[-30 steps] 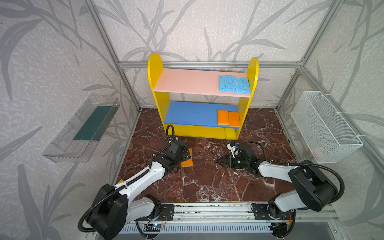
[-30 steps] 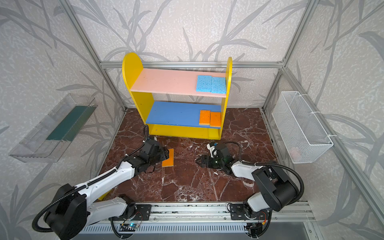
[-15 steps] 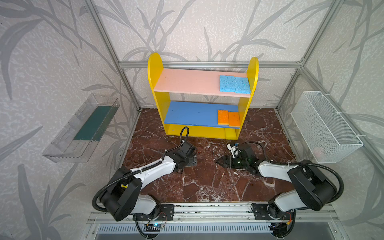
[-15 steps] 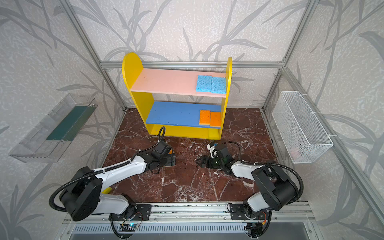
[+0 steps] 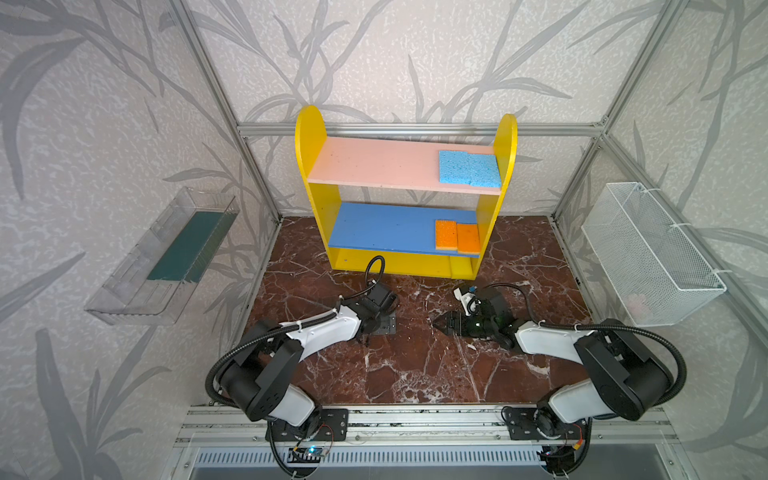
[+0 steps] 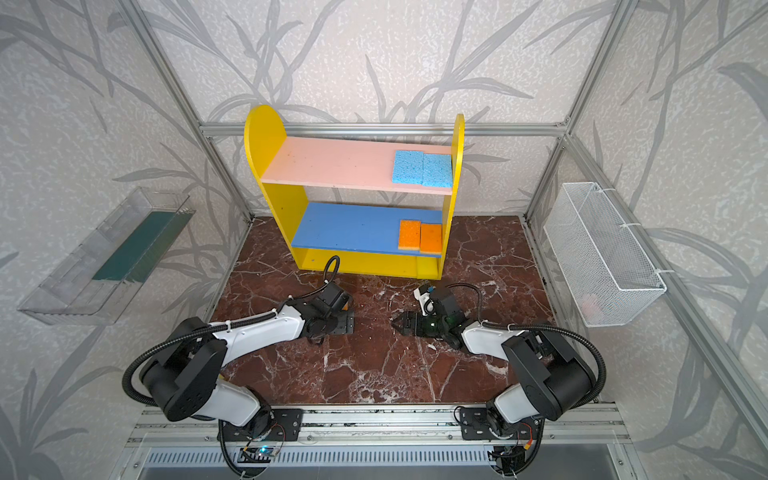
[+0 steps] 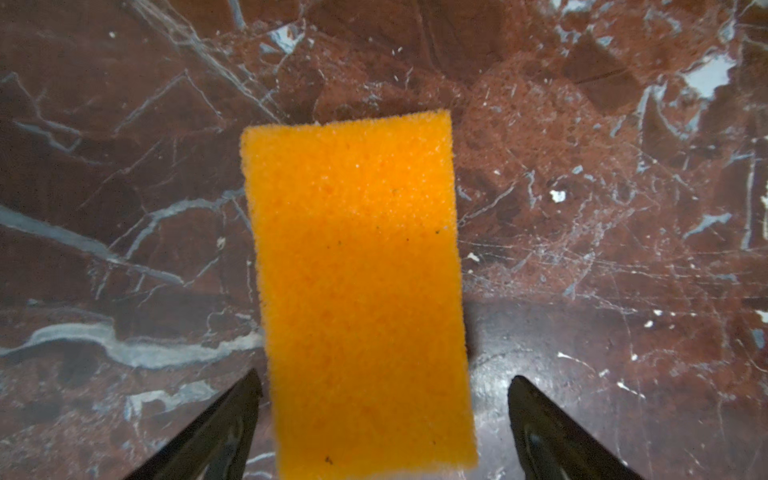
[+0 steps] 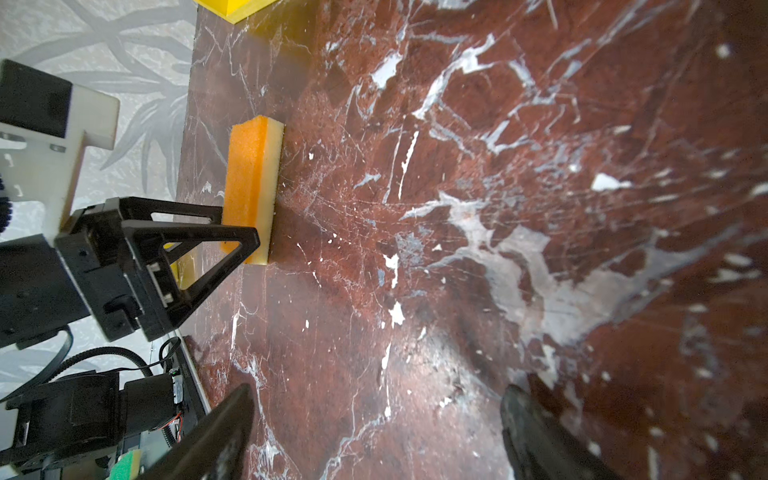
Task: Place and organize the cleaning sponges onto the shelf
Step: 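Close the left gripper on the orange sponge and lift it, then carry the orange sponge with the left gripper to the blue shelf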
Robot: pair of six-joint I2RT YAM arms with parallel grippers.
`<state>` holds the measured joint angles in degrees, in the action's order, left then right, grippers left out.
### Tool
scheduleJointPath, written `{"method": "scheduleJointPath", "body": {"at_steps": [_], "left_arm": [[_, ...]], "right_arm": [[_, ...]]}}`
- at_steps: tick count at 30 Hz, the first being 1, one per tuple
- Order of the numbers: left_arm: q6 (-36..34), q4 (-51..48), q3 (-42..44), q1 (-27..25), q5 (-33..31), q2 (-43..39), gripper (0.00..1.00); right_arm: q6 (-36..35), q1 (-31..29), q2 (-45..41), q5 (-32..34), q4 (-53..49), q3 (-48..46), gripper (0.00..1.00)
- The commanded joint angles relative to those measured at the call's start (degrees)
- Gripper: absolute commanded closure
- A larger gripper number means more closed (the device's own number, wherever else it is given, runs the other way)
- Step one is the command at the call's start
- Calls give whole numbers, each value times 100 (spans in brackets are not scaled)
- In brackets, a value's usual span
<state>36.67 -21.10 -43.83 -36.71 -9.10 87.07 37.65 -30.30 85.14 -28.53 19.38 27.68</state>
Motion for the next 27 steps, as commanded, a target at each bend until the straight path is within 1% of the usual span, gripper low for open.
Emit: {"method": "scheduleJointPath", "body": {"at_steps": [1,3,10,17,20,27], "left_arm": [[86,-166,-102,-22,-92,59,6],[100,-132,-69,-21,-92,46,8],[170,-18,49,-22,25,98,19],[210,34,132,-21,112,-5,26],[205,-13,130,-21,111,-182,29],[139,-361,-51,-29,20,-853,30]], "right_arm": [[-79,24,2,-12,-26,-9,9],[-79,19,2,-15,-38,-14,9],[-78,18,46,-21,-49,8,9],[-79,23,20,6,-91,13,9],[-82,21,2,15,-101,16,9],[-80,27,-37,23,-127,11,9]]}}
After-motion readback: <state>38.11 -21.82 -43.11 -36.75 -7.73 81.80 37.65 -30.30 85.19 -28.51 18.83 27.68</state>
